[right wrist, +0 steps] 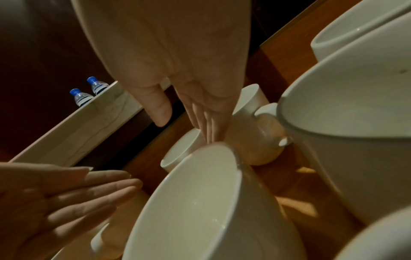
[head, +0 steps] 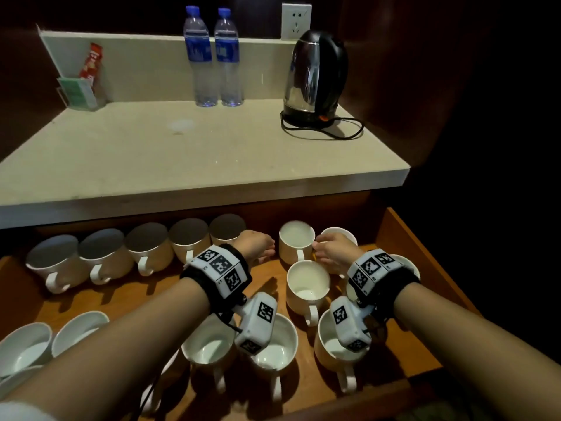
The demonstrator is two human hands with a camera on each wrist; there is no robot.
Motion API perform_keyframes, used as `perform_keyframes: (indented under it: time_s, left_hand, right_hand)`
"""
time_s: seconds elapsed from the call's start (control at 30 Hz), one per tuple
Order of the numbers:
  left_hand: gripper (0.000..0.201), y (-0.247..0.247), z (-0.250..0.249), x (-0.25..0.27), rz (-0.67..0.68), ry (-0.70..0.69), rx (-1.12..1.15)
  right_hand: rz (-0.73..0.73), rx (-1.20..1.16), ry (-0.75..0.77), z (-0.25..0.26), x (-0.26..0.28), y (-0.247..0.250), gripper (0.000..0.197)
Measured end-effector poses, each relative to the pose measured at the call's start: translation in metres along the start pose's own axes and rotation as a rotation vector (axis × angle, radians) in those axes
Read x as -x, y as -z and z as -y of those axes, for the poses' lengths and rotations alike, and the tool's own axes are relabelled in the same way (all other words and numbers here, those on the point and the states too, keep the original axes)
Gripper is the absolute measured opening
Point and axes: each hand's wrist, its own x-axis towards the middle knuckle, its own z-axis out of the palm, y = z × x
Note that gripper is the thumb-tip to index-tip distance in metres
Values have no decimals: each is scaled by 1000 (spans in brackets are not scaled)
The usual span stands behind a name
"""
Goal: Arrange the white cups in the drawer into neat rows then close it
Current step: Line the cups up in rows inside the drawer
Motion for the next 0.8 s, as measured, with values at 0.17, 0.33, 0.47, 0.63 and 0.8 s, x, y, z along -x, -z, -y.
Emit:
perform_keyframes:
  time_s: [0.17, 0.33, 0.47, 0.63, 0.8]
  left_hand:
    - [23, -7, 5, -12, 12, 94, -19]
    - [21, -16, 14, -27, 7, 131, -39]
    - [45, -21, 18, -32, -50, 84, 34]
    - [57, -24, 16, -30, -124, 42, 155]
    - [35, -22, 17, -32, -171, -11, 192]
  right_hand:
    - [31, 120, 13, -4, -18, -5, 38]
    - [94, 147, 16, -4, -35, -9, 36]
    - [159, 105, 6, 3, -43, -5, 32]
    - [207, 93, 22, 12, -47, -7, 36]
    - [209, 120, 50, 18, -47, -13, 34]
